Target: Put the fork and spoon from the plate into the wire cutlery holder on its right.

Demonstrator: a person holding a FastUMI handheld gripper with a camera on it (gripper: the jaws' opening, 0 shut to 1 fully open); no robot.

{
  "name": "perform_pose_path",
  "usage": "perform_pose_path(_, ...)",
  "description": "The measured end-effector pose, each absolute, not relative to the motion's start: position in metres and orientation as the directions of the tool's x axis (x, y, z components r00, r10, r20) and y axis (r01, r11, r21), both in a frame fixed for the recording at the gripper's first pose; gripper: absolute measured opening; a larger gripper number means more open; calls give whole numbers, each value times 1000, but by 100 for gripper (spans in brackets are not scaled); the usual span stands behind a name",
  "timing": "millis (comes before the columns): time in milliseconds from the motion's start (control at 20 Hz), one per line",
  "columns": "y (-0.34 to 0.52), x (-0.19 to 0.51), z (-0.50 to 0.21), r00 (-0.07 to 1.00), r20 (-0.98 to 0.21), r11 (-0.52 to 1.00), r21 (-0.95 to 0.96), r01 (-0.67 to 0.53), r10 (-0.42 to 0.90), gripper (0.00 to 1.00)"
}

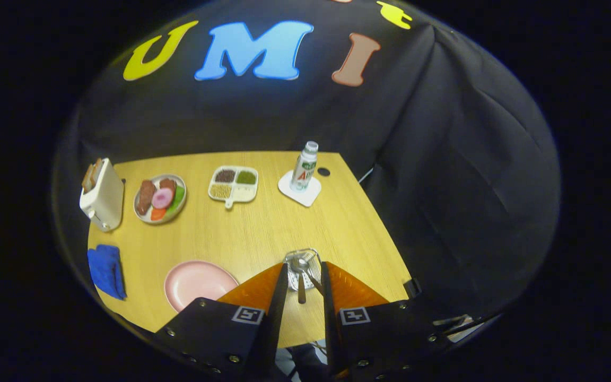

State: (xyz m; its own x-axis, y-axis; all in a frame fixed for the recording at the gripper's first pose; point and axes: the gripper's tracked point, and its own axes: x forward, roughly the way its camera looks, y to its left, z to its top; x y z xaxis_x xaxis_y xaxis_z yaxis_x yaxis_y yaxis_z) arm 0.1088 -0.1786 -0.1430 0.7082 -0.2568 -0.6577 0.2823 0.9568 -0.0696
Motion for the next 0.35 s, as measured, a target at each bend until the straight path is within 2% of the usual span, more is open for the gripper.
perform_pose_path(200, -158, 105, -84, 858, -446, 959, -3, 284, -256, 37)
perform_pose_path(350, -137, 101, -50, 920, -311, 965, 24, 260, -240, 37)
